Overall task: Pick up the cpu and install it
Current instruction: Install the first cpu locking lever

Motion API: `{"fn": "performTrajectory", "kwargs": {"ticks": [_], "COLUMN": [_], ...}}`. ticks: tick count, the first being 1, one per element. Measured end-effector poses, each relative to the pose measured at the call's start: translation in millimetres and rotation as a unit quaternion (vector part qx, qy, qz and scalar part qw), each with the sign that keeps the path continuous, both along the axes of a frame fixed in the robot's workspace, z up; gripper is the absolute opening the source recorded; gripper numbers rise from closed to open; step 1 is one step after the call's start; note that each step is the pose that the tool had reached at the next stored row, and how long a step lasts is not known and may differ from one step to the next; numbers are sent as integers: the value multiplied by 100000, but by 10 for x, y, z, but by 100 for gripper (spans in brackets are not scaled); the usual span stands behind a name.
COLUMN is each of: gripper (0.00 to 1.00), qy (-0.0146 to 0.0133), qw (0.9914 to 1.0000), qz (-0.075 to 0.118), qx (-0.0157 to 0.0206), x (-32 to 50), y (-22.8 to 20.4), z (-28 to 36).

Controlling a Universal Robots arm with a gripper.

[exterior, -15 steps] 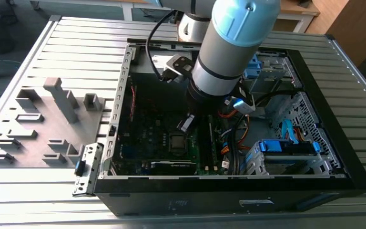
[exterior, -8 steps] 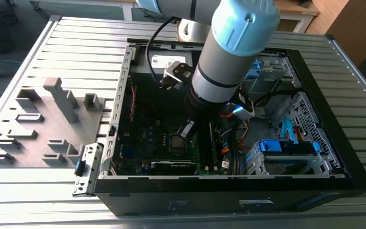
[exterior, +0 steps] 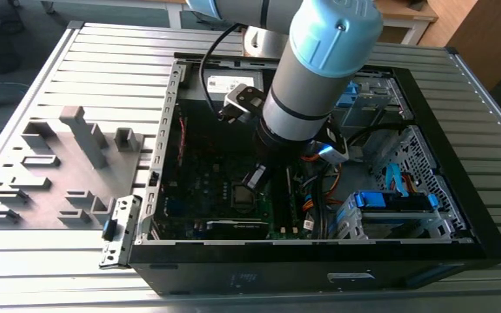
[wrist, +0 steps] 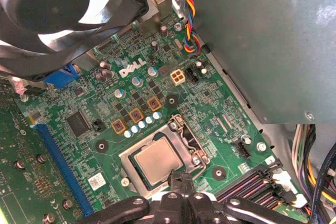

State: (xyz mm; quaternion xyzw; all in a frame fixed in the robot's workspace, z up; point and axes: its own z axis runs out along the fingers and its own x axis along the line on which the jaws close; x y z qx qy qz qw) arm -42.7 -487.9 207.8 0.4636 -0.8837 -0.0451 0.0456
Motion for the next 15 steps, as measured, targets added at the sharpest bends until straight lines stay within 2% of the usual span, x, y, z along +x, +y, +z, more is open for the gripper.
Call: {"fn": "performTrajectory", "kwargs": {"ticks": [9,15], "gripper": [11,11], "qy": [2,9], "qw": [100000,100000], "qz": [-4,-3], "qx": [-6,-12], "x": [-1,1], "y": [-38,-48], "z": [-19,-48]}}
